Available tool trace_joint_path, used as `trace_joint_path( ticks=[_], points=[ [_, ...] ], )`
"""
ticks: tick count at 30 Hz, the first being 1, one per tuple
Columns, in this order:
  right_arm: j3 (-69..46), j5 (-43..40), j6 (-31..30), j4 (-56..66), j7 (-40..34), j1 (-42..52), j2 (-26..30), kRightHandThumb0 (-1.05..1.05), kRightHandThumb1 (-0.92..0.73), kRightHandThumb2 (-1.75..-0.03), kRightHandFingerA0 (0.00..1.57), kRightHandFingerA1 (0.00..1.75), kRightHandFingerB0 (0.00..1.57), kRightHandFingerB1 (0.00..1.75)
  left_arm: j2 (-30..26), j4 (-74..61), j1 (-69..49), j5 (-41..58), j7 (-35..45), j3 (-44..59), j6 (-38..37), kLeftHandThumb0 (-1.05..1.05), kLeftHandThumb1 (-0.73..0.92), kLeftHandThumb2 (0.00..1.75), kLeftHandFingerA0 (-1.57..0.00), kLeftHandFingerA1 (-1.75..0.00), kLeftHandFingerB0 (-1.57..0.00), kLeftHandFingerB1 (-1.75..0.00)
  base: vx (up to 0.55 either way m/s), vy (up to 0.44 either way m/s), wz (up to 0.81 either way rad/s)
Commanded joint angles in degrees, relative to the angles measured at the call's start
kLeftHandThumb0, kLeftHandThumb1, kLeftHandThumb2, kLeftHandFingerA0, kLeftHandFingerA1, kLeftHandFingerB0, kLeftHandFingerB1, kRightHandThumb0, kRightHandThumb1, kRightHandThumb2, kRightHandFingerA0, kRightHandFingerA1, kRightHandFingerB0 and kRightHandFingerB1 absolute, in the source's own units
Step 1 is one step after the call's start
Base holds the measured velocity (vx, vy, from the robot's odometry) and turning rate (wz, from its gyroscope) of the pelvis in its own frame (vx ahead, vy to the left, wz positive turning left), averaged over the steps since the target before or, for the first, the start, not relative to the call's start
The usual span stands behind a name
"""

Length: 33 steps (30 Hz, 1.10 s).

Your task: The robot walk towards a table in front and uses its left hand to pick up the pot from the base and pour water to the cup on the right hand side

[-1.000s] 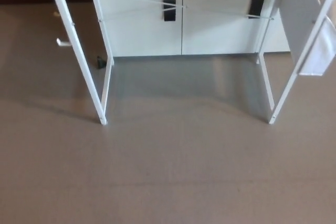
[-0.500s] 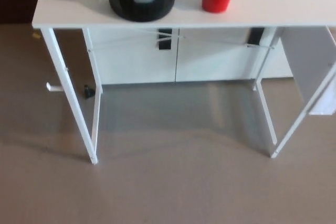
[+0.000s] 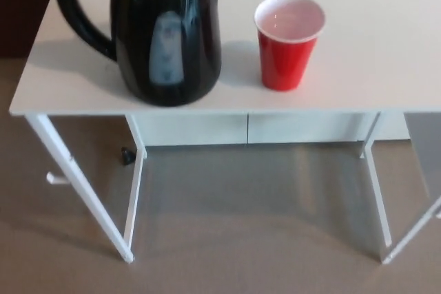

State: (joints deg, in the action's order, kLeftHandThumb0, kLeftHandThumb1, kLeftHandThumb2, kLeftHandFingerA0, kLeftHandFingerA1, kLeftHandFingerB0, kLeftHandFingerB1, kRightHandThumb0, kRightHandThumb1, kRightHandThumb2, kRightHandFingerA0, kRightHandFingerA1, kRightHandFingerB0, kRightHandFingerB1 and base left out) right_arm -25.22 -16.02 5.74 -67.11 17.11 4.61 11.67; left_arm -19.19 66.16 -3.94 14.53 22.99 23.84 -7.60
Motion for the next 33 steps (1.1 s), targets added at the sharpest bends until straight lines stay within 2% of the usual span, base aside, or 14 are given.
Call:
trace_joint_path(
  ticks=[1, 5, 9, 11, 12, 13, 15, 18, 20, 23, 27, 29, 31, 33],
  points=[
    [0.4, 0.3, 0.6, 0.1, -0.9, 0.5, 0.3, -0.41, -0.59, -0.57, 0.5, 0.51, 0.58, 0.52, -1.1, -0.1, 0.0, 0.4, 0.4, 0.1, 0.9, -0.22, 0.65, 0.59, -0.51, -0.5, -0.44, -0.36, 0.26, 0.037, -0.11],
    [0.1, -0.2, 0.6, -0.2, 0.0, 0.6, 0.3, -0.4, -0.59, -0.57, 0.5, 0.52, 0.53, 0.49, -1.2, -0.2, -0.1, 0.4, 0.6, 0.0, 1.2, -0.21, 0.66, 0.59, -0.47, -0.48, -0.42, -0.35, 0.38, 0.135, -0.17],
    [-0.4, -0.8, 0.7, -0.9, 0.4, 0.7, 0.1, -0.4, -0.55, -0.56, 0.48, 0.54, 0.63, 0.61, -1.4, 0.2, -0.2, 0.3, 0.6, -0.1, 0.9, -0.22, 0.67, 0.6, -0.48, -0.47, -0.42, -0.35, 0.45, 0.183, -0.21],
    [-0.3, -0.5, 1.4, -1.1, 0.7, 1.2, 0.1, -0.43, -0.56, -0.56, 0.48, 0.54, 0.58, 0.57, -1.5, 0.6, -0.4, 0.3, 0.9, -0.1, 0.7, -0.21, 0.68, 0.6, -0.47, -0.47, -0.39, -0.35, 0.42, 0.15, 0.04],
    [-0.2, -0.3, 1.5, -1.5, 0.7, 1.2, 0.2, -0.42, -0.56, -0.57, 0.53, 0.56, 0.68, 0.63, -1.6, 0.4, -0.6, 0.3, 1.0, -0.1, 0.8, -0.21, 0.69, 0.6, -0.46, -0.47, -0.39, -0.35, 0.4, 0.137, 0.06],
    [-0.3, -0.3, 1.6, -2.1, 0.6, 1.2, 0.3, -0.42, -0.56, -0.57, 0.53, 0.56, 0.68, 0.63, -1.7, 0.1, -0.9, 0.3, 1.1, -0.2, 0.9, -0.21, 0.69, 0.6, -0.46, -0.47, -0.39, -0.35, 0.4, 0.129, 0.12],
    [-0.1, -0.1, 1.7, -2.4, 0.8, 1.4, 0.4, -0.43, -0.55, -0.57, 0.47, 0.55, 0.68, 0.65, -1.7, 0.4, -1.3, -0.3, 0.1, -0.5, 0.0, -0.23, 0.68, 0.6, -0.52, -0.51, -0.43, -0.36, 0.4, 0.113, 0.08],
    [0.1, 0.2, 2.3, -2.8, 0.6, 1.8, 0.3, -0.45, -0.54, -0.57, 0.48, 0.55, 0.68, 0.61, -1.8, 1.6, -1.0, -0.5, -1.2, -0.4, 0.0, -0.24, 0.68, 0.6, -0.57, -0.53, -0.47, -0.37, 0.26, -0.054, 0.2],
    [0.4, 0.4, 2.2, -2.3, 0.4, 2.5, 0.3, -0.46, -0.57, -0.57, 0.52, 0.55, 0.59, 0.51, -2.0, 1.4, -1.5, -0.6, -0.9, -0.7, 0.3, -0.23, 0.68, 0.6, -0.49, -0.49, -0.46, -0.36, 0.27, -0.102, 0.25],
    [0.0, -0.2, 2.4, -2.2, 0.7, 3.3, 0.0, -0.44, -0.55, -0.56, 0.51, 0.55, 0.61, 0.54, -2.3, 0.8, -2.3, -2.0, -2.6, -2.2, 0.9, -0.26, 0.68, 0.6, -0.51, -0.48, -0.52, -0.37, 0.22, -0.108, 0.21],
    [-0.5, -0.6, 1.8, -3.1, 0.9, 3.4, 0.1, -0.43, -0.56, -0.57, 0.52, 0.6, 0.66, 0.63, -3.5, 1.8, -1.9, -4.0, -5.9, -4.8, 3.1, -0.29, 0.71, 0.61, -0.55, -0.54, -0.67, -0.43, 0.14, -0.054, -0.02],
    [-0.3, -0.4, 2.3, -3.0, 1.8, 3.7, 0.2, -0.47, -0.55, -0.57, 0.52, 0.6, 0.67, 0.65, -3.9, 1.7, -1.4, -3.9, -5.8, -5.4, 4.9, -0.3, 0.73, 0.62, -0.5, -0.53, -0.61, -0.42, 0.02, 0.02, -0.03],
    [0.3, 0.4, 2.6, -3.2, 0.5, 3.5, 0.4, -0.48, -0.55, -0.56, 0.58, 0.61, 0.65, 0.57, -4.1, 1.9, -1.3, -4.0, -6.2, -5.7, 5.4, -0.3, 0.73, 0.61, -0.53, -0.58, -0.63, -0.42, 0.02, 0.102, -0.08],
    [-0.2, -0.1, 2.5, -3.4, 0.2, 3.0, 0.2, -0.46, -0.52, -0.56, 0.55, 0.62, 0.67, 0.61, -4.4, 2.1, -1.1, -5.4, -7.8, -7.1, 4.9, -0.32, 0.72, 0.62, -0.55, -0.75, -0.72, -0.42, -0.03, 0.165, -0.13]
  ],
)
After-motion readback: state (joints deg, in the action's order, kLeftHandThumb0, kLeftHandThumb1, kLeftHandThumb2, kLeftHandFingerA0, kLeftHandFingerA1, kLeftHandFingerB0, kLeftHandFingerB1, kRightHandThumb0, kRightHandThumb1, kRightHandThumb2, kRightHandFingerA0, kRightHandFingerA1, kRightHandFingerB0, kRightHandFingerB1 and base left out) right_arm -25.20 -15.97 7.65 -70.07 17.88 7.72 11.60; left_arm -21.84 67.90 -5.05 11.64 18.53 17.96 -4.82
